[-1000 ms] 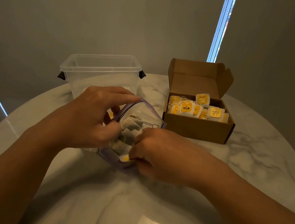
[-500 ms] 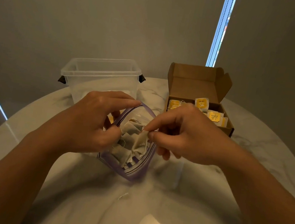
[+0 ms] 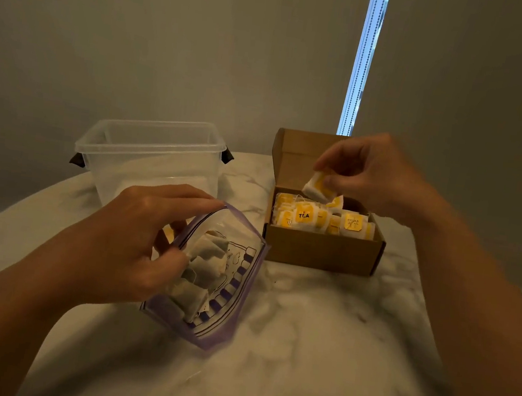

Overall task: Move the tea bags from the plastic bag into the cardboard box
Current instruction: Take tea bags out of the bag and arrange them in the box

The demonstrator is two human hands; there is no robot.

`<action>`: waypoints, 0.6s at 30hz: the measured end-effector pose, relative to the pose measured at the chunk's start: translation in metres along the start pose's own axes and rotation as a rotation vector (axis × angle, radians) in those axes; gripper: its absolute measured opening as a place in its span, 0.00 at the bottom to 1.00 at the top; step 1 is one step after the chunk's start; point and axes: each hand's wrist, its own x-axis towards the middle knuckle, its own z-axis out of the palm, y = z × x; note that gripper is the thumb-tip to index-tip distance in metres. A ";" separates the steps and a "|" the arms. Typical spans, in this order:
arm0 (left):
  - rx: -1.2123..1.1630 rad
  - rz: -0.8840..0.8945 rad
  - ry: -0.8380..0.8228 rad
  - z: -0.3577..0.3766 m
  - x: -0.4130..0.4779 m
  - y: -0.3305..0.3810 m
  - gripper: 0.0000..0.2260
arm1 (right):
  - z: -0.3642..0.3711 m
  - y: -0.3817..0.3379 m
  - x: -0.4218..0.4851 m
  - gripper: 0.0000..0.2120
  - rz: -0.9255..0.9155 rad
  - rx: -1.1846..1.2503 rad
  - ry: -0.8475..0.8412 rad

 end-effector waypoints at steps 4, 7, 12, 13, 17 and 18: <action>-0.005 -0.002 0.000 0.000 0.000 -0.002 0.28 | 0.021 0.009 0.014 0.15 0.001 -0.068 -0.067; -0.014 0.000 0.001 -0.001 0.000 -0.002 0.27 | 0.037 0.006 0.021 0.16 -0.002 -0.073 -0.131; -0.011 0.003 0.000 -0.001 0.000 -0.001 0.28 | 0.052 0.003 0.027 0.09 0.058 -0.088 -0.385; -0.010 0.005 0.001 -0.001 0.000 -0.001 0.28 | 0.053 0.003 0.028 0.09 0.060 -0.120 -0.402; 0.006 0.012 0.008 -0.001 0.000 -0.001 0.28 | 0.060 0.003 0.031 0.10 0.028 -0.237 -0.378; 0.006 0.011 0.008 -0.001 -0.001 -0.002 0.28 | 0.061 0.002 0.030 0.11 0.010 -0.261 -0.365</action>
